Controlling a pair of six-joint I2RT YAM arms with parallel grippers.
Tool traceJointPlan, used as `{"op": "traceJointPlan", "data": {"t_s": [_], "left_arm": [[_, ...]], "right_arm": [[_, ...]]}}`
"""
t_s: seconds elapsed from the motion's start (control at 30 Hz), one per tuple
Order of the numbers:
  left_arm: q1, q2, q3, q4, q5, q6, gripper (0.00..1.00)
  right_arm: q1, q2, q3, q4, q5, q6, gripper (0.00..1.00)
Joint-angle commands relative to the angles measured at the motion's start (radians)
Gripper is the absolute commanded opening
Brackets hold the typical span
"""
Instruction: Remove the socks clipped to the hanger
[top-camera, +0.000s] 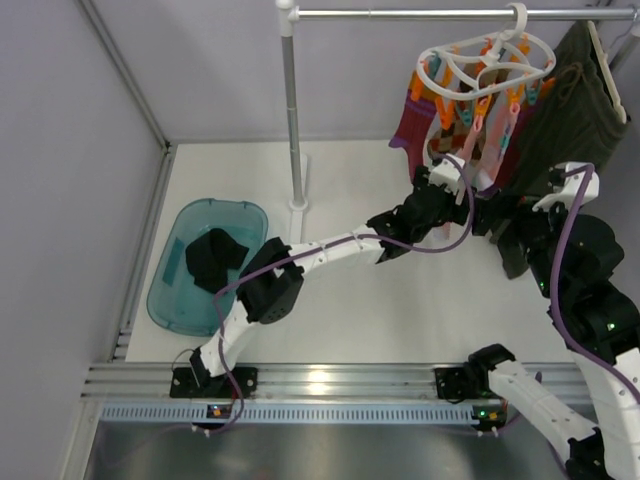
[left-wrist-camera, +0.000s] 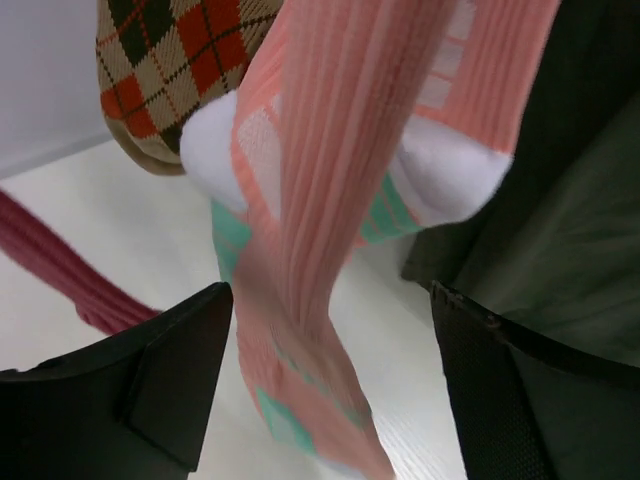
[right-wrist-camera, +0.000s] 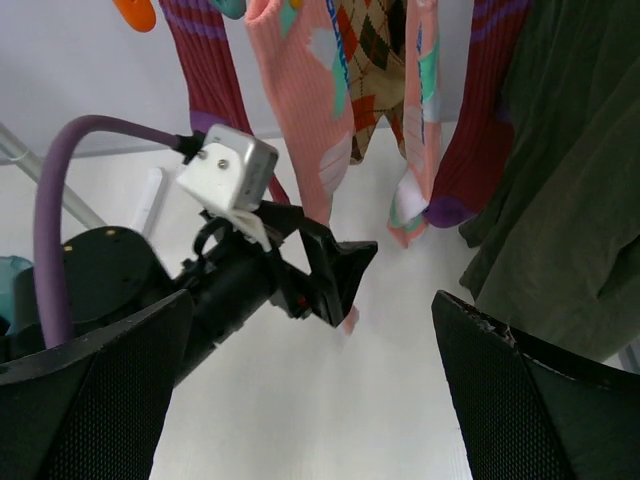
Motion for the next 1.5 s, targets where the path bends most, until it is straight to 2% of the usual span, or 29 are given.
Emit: {"op": "traceJointPlan", "data": {"t_s": [0.0, 0.07, 0.13, 0.17, 0.37, 0.4, 0.57, 0.7, 0.8, 0.93, 1.13, 1.27, 1.47], "left_arm": [[0.001, 0.093, 0.127, 0.049, -0.078, 0.079, 0.81], [0.002, 0.094, 0.122, 0.049, -0.152, 0.082, 0.49], [0.002, 0.050, 0.045, 0.052, -0.212, 0.048, 0.04], [0.002, 0.027, 0.020, 0.054, -0.226, 0.034, 0.00], [0.002, -0.126, -0.172, 0.071, -0.266, -0.033, 0.00], [0.002, -0.143, -0.187, 0.069, -0.264, -0.039, 0.00], [-0.005, -0.215, -0.269, 0.069, -0.263, -0.075, 0.00], [-0.041, -0.231, -0.303, 0.069, -0.319, -0.066, 0.00], [-0.061, -0.225, -0.304, 0.069, -0.345, -0.047, 0.00], [-0.099, -0.217, -0.301, 0.069, -0.370, -0.033, 0.00], [-0.130, -0.215, -0.306, 0.069, -0.376, -0.026, 0.00], [-0.137, -0.223, -0.307, 0.069, -0.379, -0.029, 0.00], [-0.147, -0.225, -0.303, 0.069, -0.378, -0.032, 0.00]], "right_arm": [[-0.012, -0.006, -0.011, 0.008, -0.057, 0.022, 0.99], [-0.011, -0.009, -0.011, 0.016, -0.051, 0.016, 0.99], [-0.012, -0.010, -0.005, 0.022, -0.025, 0.008, 0.99], [-0.012, -0.006, -0.002, 0.031, -0.011, 0.005, 0.99], [-0.012, 0.092, 0.095, 0.062, 0.001, -0.009, 0.97], [-0.012, 0.118, 0.150, 0.056, 0.000, -0.015, 0.93], [-0.012, 0.331, 0.331, 0.022, -0.020, -0.049, 0.87], [-0.012, 0.494, 0.503, -0.029, -0.006, -0.032, 0.77], [-0.012, 0.552, 0.578, -0.047, 0.024, -0.020, 0.71], [-0.011, 0.597, 0.586, -0.035, 0.110, -0.018, 0.68], [-0.012, 0.647, 0.603, -0.015, 0.147, -0.056, 0.65], [-0.012, 0.686, 0.650, 0.006, 0.198, -0.082, 0.58], [-0.009, 0.732, 0.689, 0.051, 0.233, -0.104, 0.55]]}}
